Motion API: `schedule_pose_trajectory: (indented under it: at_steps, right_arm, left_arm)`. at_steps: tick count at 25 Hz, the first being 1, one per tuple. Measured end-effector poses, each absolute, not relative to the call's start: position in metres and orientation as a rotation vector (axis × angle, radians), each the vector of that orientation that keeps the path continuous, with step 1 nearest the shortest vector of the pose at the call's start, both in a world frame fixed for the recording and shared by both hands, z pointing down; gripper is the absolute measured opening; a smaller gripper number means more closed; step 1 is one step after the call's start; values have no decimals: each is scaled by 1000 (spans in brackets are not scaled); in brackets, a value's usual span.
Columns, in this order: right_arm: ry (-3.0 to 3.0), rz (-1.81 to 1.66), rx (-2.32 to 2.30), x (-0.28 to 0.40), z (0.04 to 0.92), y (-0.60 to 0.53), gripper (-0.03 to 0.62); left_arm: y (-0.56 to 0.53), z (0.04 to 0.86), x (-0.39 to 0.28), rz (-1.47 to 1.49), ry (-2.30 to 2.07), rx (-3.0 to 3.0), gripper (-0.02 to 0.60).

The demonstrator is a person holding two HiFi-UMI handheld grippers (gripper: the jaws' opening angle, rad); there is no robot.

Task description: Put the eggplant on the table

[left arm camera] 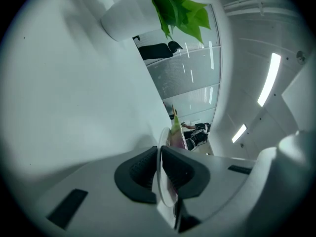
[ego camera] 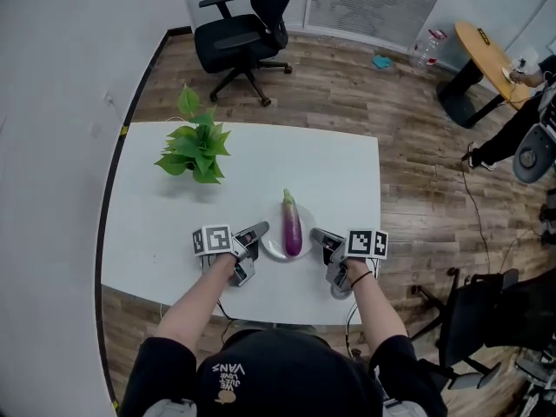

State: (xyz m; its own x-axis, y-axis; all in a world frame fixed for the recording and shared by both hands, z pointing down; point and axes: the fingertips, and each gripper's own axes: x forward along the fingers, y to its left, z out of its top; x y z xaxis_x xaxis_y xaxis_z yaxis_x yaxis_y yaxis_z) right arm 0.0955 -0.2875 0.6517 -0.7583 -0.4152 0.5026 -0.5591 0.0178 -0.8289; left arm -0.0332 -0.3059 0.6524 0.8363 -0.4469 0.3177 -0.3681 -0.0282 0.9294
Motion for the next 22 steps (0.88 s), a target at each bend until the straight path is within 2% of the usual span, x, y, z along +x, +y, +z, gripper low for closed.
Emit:
schedule_pose_trajectory:
  at_steps: [16, 19, 22]
  right_arm:
    - [-2027, 1837, 1069, 102, 679, -288, 37]
    - [-2010, 1805, 1073, 102, 682, -289, 37]
    - [-2010, 1792, 1071, 102, 681, -290, 37]
  left_arm:
    - [-304, 667, -26, 39, -616, 1517, 34]
    - [-304, 668, -26, 45, -627, 1508, 58]
    - [-305, 666, -26, 78, -643, 1517, 109]
